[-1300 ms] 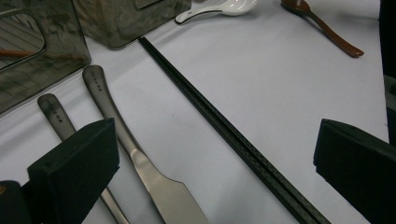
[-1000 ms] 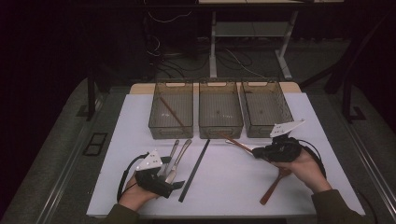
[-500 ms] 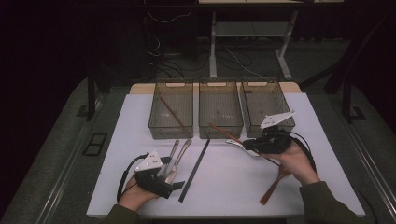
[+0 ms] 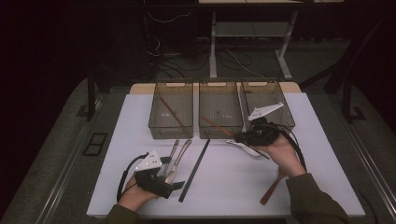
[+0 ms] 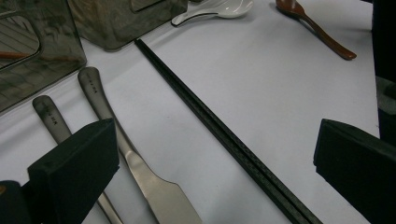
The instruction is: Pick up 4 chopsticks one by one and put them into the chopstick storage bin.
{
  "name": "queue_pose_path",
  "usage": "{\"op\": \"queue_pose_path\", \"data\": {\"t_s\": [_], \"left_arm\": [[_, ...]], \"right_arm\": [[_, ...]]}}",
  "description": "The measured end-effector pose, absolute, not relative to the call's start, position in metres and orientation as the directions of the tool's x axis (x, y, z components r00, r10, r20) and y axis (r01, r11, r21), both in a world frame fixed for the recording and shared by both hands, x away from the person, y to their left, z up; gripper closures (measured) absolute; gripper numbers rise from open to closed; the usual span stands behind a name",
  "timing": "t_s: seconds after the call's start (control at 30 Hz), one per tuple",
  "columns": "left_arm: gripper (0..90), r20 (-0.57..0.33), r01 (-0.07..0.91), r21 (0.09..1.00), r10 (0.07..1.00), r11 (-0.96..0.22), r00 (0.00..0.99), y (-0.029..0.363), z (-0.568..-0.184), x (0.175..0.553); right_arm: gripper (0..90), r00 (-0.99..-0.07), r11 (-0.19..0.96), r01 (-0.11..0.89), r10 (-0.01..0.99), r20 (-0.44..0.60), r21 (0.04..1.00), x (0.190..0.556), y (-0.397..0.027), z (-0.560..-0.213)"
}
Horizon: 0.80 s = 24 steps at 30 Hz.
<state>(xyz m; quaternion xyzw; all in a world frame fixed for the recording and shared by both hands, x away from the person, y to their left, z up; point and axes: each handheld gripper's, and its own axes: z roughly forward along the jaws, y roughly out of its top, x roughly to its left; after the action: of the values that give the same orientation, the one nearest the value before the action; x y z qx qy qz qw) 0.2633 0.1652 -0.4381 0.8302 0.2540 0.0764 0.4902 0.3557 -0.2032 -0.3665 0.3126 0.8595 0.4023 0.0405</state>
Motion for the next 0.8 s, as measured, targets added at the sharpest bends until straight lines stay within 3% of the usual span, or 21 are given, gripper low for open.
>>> {"op": "queue_pose_path", "data": {"t_s": [0.8], "left_arm": [[0.0, -0.126, 0.345, 0.858, 0.494, -0.381, 0.860, 0.165, -0.437, 0.262]], "right_arm": [[83.4, -0.759, 0.431, 0.548, 0.616, 0.210, 0.717, 0.402, -0.128, -0.350]]}}
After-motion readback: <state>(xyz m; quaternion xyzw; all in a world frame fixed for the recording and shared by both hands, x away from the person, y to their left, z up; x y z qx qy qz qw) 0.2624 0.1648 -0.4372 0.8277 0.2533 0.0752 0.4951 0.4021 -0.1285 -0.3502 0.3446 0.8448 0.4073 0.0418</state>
